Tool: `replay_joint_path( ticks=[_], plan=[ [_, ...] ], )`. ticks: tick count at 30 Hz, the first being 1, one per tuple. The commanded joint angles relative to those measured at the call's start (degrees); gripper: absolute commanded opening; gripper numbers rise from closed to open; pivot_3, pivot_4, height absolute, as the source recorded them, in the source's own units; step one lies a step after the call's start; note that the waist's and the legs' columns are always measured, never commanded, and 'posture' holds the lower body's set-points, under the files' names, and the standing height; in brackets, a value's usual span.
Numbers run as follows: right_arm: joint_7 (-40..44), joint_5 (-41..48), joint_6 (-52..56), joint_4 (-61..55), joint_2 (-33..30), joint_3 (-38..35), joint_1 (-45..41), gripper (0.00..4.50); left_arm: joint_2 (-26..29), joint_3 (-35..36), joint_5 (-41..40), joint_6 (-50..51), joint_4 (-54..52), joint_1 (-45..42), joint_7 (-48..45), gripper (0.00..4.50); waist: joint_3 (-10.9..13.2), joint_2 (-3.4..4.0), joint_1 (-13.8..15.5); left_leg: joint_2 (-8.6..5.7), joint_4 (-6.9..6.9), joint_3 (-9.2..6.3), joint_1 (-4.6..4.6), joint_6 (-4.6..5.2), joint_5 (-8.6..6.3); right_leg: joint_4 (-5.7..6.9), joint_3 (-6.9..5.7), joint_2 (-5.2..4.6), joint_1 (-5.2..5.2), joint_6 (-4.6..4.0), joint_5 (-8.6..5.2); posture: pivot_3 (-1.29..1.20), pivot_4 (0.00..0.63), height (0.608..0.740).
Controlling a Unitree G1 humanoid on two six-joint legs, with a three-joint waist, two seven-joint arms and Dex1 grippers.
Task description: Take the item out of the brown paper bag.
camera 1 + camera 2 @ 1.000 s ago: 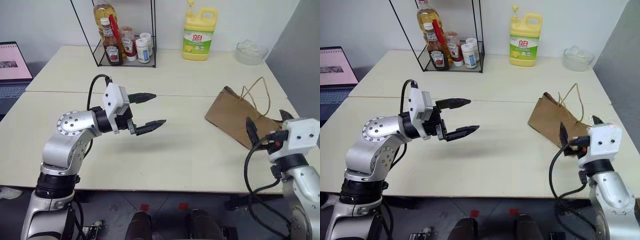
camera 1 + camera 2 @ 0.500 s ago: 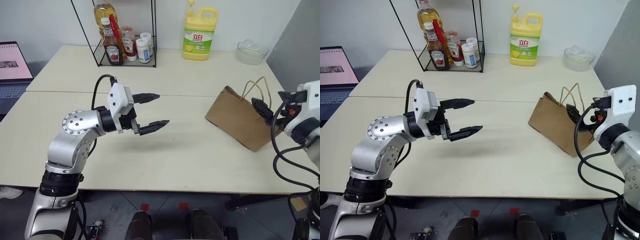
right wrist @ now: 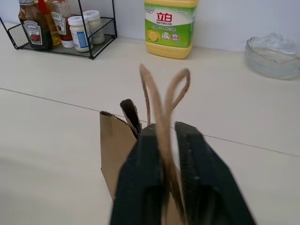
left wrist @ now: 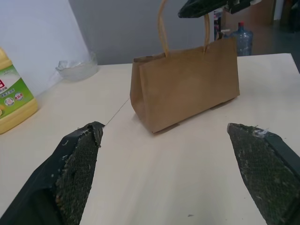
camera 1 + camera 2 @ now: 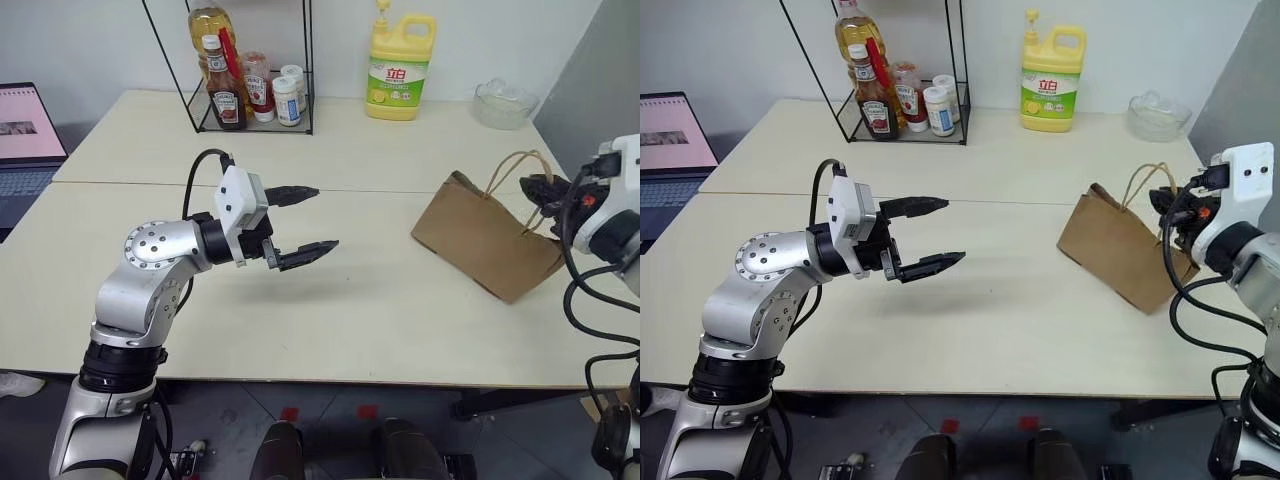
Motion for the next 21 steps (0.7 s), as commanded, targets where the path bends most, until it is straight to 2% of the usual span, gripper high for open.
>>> replay_joint_path(
  ticks=[1, 9, 14, 21],
  plan=[
    [1.2, 0.9, -1.1, 0.3, -2.3, 0.9, -2.4, 0.04, 0.6, 1.1, 0.3, -1.0, -0.7, -0.8, 0.4, 4.5, 0.0, 0.0, 0.0, 0.0, 0.0, 0.0, 0.0, 0.0, 0.0, -0.01, 0.0, 0.0, 0.0, 0.0, 0.0, 0.0, 0.15, 0.74],
    [6.1, -1.6, -7.8, 5.4, -7.4, 7.8, -7.8, 0.04, 1.3, 2.8, -0.2, 0.4, -1.4, 1.1, 2.4, 4.5, 0.0, 0.04, 0.0, 0.0, -0.01, 0.01, -0.02, 0.0, 0.0, -0.02, 0.01, 0.0, -0.04, 0.0, 0.0, 0.0, 0.15, 0.74],
    [11.6, -4.5, -14.7, 14.2, -9.7, 13.5, -14.9, 0.04, 2.1, 3.7, -1.7, 2.7, -3.9, 2.7, 3.2, 4.5, 0.1, 0.15, -0.1, 0.01, -0.02, 0.05, -0.02, 0.0, 0.0, -0.02, 0.04, 0.0, -0.06, 0.0, 0.0, 0.0, 0.15, 0.74],
    [19.7, -8.2, -22.4, 22.9, -8.7, 22.2, -24.4, 0.04, 3.5, 7.2, -4.1, 6.6, -7.9, 7.0, 5.4, 4.5, 0.2, 0.27, -0.3, 0.01, -0.04, 0.08, -0.07, 0.0, 0.0, -0.06, 0.06, -0.01, -0.15, 0.0, 0.0, 0.0, 0.15, 0.74]
  ],
)
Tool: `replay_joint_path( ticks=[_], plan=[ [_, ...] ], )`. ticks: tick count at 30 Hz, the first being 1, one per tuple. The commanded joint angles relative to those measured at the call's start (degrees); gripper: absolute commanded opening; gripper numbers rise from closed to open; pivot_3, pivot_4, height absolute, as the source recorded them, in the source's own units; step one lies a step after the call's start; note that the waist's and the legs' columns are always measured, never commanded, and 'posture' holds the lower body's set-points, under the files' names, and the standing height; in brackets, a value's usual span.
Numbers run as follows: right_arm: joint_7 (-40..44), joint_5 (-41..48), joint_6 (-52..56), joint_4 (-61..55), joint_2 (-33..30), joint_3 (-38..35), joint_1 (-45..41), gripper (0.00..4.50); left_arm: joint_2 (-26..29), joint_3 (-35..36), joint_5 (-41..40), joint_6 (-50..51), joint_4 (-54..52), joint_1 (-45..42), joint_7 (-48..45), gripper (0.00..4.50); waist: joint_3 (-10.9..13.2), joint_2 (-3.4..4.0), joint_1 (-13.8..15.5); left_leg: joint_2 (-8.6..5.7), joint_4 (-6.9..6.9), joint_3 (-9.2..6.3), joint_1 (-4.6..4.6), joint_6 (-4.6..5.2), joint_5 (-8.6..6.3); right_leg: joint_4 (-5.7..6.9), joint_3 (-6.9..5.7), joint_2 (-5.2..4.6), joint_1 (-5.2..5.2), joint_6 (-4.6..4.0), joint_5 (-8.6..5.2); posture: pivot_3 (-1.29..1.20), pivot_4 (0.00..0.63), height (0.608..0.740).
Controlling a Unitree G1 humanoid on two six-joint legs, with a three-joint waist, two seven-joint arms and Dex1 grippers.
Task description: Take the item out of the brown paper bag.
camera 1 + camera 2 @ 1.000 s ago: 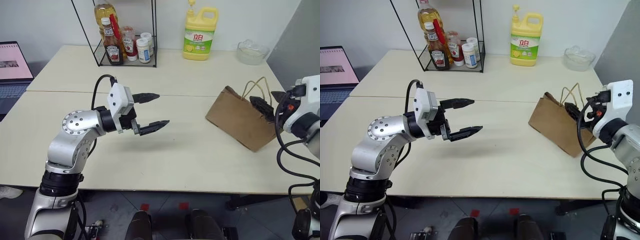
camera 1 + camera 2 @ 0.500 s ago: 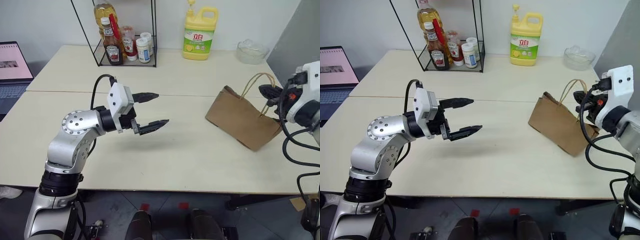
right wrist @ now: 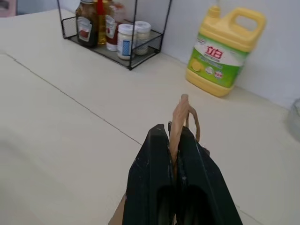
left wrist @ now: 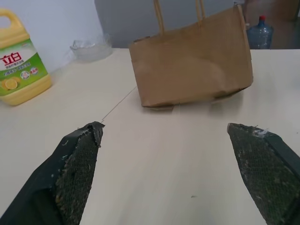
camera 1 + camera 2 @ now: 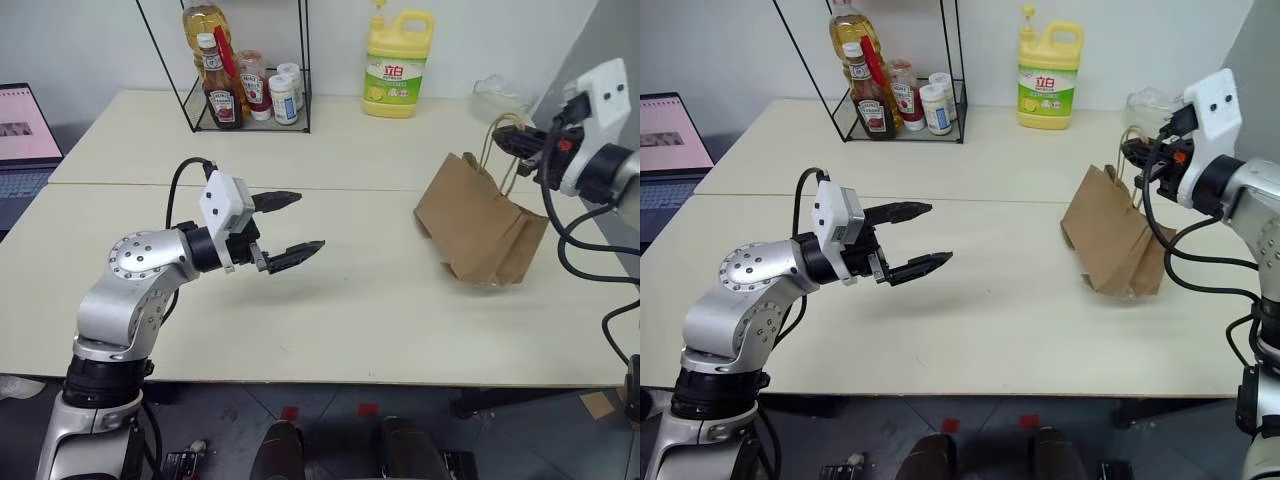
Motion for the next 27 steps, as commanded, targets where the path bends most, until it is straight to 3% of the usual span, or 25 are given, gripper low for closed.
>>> replay_joint_path(
  ticks=[1, 7, 13, 27],
  plan=[
    [4.0, -2.1, -5.8, 2.3, 0.8, 2.4, -6.4, 0.04, 1.3, 3.6, -2.4, 1.7, -4.7, 2.4, 1.6, 4.5, 0.0, 0.05, -0.1, 0.0, -0.01, 0.01, -0.01, 0.0, 0.0, 0.01, 0.02, 0.0, -0.03, 0.0, 0.0, 0.0, 0.15, 0.74],
    [9.5, -5.4, -11.7, 9.5, 5.6, 8.2, -13.9, 0.04, 1.2, 7.4, -5.2, 5.5, -10.8, 10.8, 5.2, 4.5, 0.1, 0.1, -0.4, 0.01, -0.02, 0.01, -0.04, 0.0, 0.0, 0.02, 0.02, -0.01, -0.08, 0.0, 0.0, 0.0, 0.15, 0.74],
    [12.8, -8.9, -17.7, 18.0, 13.0, 12.3, -21.3, 0.04, 1.1, 10.6, -7.3, 7.4, -13.0, 13.6, 8.8, 4.5, 0.1, 0.12, -0.3, 0.01, 0.0, 0.0, -0.06, 0.0, 0.0, 0.08, 0.0, -0.02, -0.13, -0.01, 0.0, 0.0, 0.15, 0.74],
    [12.3, -18.2, -33.2, 38.2, 32.4, 16.8, -32.2, 0.04, 1.4, 13.2, -8.9, 7.4, -15.5, 18.8, 11.0, 4.5, 0.1, 0.13, -0.4, 0.02, -0.04, 0.0, -0.12, -0.02, 0.01, 0.11, -0.02, -0.02, -0.23, -0.02, 0.01, 0.0, 0.15, 0.74]
  ],
)
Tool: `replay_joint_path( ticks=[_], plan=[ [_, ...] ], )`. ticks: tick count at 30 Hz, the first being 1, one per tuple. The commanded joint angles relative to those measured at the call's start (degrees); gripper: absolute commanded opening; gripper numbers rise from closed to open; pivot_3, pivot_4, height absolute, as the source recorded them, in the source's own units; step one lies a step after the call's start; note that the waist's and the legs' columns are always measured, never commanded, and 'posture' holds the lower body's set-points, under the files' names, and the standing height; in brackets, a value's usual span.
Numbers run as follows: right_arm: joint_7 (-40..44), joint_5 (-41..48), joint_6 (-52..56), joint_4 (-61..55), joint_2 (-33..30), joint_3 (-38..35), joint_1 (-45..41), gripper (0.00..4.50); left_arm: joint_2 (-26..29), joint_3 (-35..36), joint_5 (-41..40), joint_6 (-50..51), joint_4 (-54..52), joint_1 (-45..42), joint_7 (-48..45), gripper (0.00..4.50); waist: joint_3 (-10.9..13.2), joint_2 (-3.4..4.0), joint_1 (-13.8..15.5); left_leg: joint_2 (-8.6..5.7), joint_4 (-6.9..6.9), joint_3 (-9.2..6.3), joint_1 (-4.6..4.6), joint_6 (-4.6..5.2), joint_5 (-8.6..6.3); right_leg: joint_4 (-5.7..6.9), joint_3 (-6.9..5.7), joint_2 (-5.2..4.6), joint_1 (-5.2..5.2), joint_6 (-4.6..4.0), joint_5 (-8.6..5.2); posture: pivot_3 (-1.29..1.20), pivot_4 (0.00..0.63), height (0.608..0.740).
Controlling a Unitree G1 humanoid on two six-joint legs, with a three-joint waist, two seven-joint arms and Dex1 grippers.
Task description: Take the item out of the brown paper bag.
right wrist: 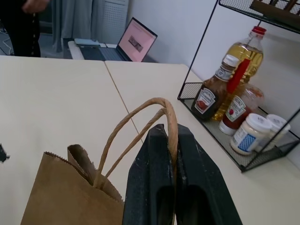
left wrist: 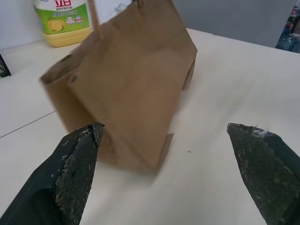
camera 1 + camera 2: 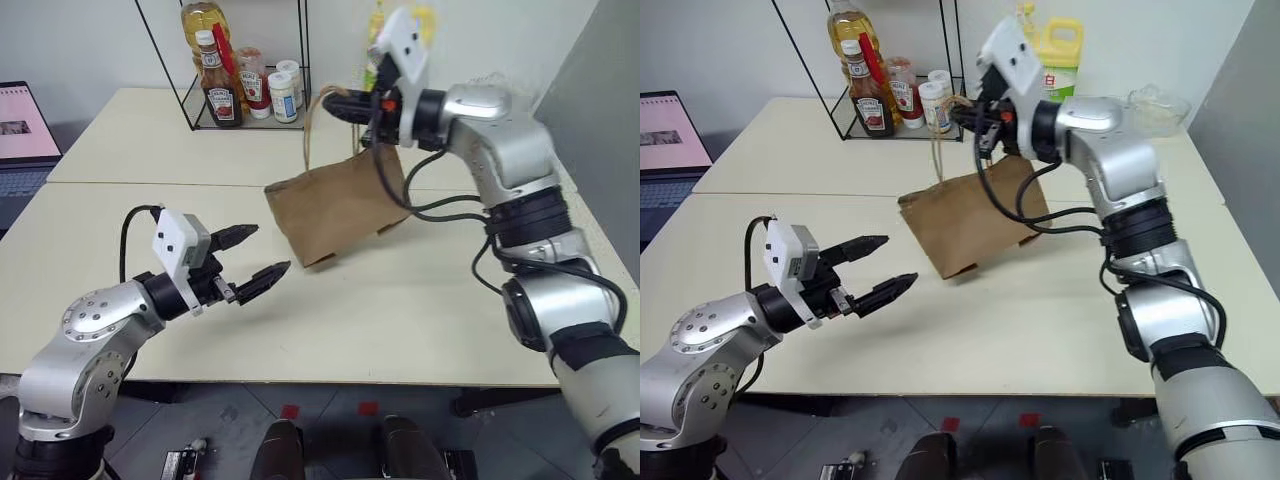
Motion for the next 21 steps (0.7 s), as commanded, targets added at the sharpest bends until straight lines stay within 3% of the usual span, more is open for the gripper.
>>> replay_joint_path(
  ticks=[1, 12, 21],
  plan=[
    [-0.8, -1.9, -5.9, 2.8, 1.7, -1.2, -4.1, 0.04, 0.6, 2.2, -0.8, -1.1, -2.0, 0.7, 0.4, 4.5, 0.0, 0.0, 0.0, 0.0, 0.0, 0.0, 0.0, 0.0, 0.0, 0.0, 0.0, 0.0, 0.0, 0.0, 0.0, 0.0, 0.15, 0.74],
    [-0.6, -7.3, -14.8, 14.1, 5.9, -1.1, -6.8, 0.04, 0.7, 2.0, -0.4, -2.1, -1.2, 0.7, 0.3, 4.5, 0.0, 0.01, 0.0, 0.0, -0.02, 0.01, 0.0, 0.0, 0.0, 0.0, 0.0, 0.0, -0.02, 0.0, 0.0, 0.0, 0.15, 0.74],
    [1.2, -8.6, -14.0, 13.1, 6.3, -0.7, -5.2, 0.04, 0.8, 1.5, -0.2, -2.9, -0.5, 0.2, 0.0, 4.5, 0.0, 0.01, -0.1, 0.01, -0.02, 0.0, 0.0, 0.0, 0.0, 0.01, 0.0, 0.0, -0.02, -0.01, 0.0, 0.0, 0.15, 0.74]
  ],
)
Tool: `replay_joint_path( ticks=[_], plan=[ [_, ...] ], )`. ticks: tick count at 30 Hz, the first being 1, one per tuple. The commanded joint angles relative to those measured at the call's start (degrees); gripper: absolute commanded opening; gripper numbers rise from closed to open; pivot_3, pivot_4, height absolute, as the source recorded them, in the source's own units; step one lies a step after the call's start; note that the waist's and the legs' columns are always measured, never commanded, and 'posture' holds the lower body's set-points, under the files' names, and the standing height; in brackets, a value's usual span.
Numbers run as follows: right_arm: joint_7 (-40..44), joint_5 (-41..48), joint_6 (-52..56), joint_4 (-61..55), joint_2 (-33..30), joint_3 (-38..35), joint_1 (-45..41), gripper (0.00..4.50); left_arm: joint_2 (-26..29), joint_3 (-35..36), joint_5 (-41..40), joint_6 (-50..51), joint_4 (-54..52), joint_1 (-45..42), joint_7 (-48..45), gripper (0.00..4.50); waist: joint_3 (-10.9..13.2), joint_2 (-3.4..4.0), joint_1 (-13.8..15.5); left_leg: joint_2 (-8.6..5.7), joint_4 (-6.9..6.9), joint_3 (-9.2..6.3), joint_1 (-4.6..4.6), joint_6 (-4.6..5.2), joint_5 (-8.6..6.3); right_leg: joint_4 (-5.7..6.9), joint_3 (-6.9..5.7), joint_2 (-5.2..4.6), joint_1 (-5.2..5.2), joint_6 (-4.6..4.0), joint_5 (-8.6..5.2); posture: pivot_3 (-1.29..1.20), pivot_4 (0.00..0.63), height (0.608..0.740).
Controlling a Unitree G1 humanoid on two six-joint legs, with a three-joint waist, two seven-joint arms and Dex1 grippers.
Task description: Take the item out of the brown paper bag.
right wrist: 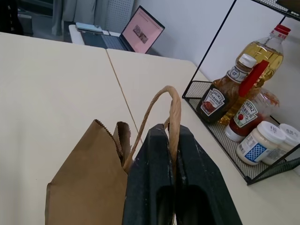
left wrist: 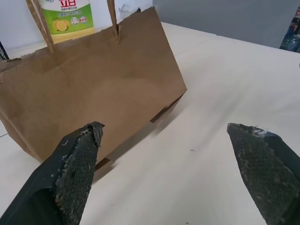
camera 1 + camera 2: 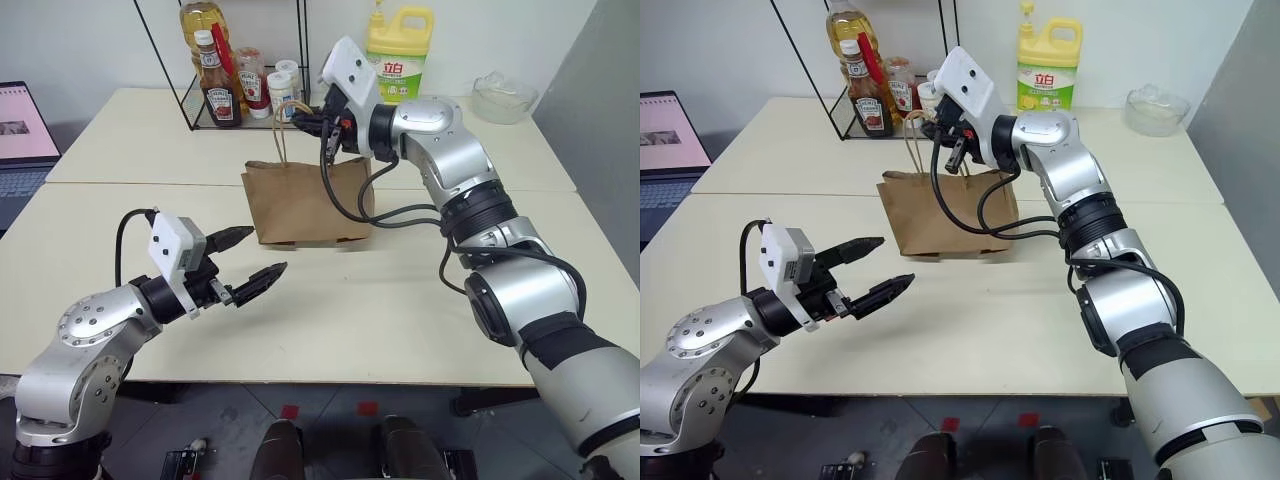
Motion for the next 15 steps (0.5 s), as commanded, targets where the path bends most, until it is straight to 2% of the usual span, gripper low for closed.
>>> replay_joint_path(
  ticks=[1, 9, 15],
  plan=[
    [1.2, 0.0, -0.4, -3.5, -0.4, -0.8, -0.8, 0.04, 0.7, 1.1, -0.2, -1.4, -0.8, -0.7, -0.1, 4.5, 0.0, 0.0, 0.0, 0.0, 0.0, 0.0, 0.0, 0.0, 0.0, 0.0, 0.0, 0.0, 0.0, 0.0, 0.0, 0.0, 0.15, 0.74],
    [3.4, -1.1, 2.0, -6.7, -3.5, -0.4, 2.0, 0.04, 0.6, 0.3, 0.1, -2.0, -0.3, -1.2, -0.4, 4.5, 0.0, 0.0, 0.1, 0.0, 0.0, 0.0, 0.0, 0.0, 0.0, 0.0, 0.0, 0.0, 0.01, 0.0, 0.0, 0.0, 0.15, 0.74],
    [7.1, -0.7, 4.6, -12.2, -6.5, 0.2, 5.1, 2.05, 0.4, -0.4, 0.3, -2.2, 0.0, -1.5, -0.4, 4.5, 0.0, 0.0, 0.0, 0.0, 0.01, 0.0, 0.01, 0.0, 0.0, 0.0, 0.0, 0.0, 0.01, 0.0, 0.0, 0.0, 0.15, 0.74]
  ],
)
